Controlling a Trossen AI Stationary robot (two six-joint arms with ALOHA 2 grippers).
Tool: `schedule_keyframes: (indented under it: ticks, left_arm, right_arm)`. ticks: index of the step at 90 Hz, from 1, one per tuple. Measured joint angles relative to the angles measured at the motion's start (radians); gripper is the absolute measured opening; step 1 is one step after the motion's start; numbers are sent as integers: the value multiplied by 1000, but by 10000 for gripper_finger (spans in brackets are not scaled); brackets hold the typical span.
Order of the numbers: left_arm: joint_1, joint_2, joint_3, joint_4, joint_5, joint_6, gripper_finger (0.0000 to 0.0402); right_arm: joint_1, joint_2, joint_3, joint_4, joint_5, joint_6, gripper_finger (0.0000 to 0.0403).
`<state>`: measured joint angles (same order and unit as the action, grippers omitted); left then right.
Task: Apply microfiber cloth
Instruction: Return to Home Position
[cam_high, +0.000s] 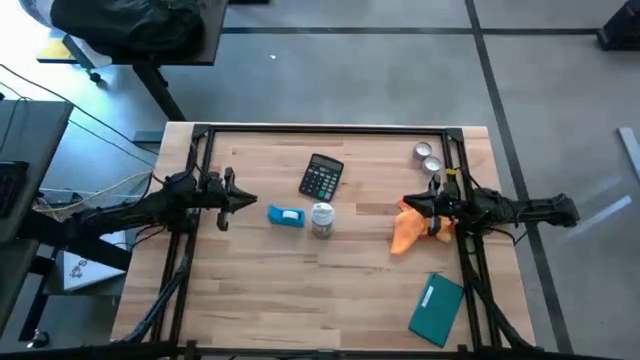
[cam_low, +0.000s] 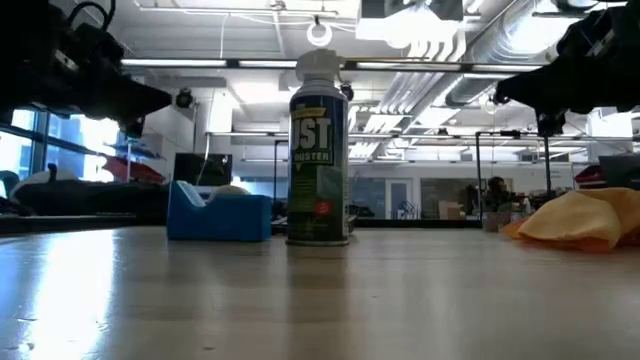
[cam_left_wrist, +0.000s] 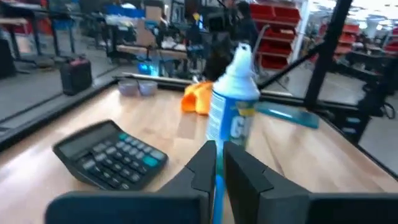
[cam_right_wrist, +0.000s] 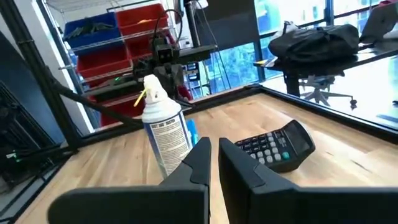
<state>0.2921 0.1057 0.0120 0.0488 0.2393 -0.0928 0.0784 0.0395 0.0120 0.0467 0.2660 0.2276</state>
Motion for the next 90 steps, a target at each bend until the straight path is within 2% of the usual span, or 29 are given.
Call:
schedule_keyframes:
  ticks: [12,24,47,58,90]
  left_arm:
    - [-40,-106,0,-12,-67,-8,0]
    - [-68,-92,1,-16,-73,-11,0]
    - [-184,-103,0,-7,-15,-71,0]
    - [-237,-102,0,-12,-51,-34,0]
    - [-250,-98,0,-15,-70,-114,0]
  right_arm:
    - [0,0,0,0,0,0,0]
    - [0,0,0,-1,-4,0,0]
    - [0,0,1,-3,-13,0,0]
    - [0,0,1,-3,-14,0,0]
    - [0,0,1,-3,-15,0,0]
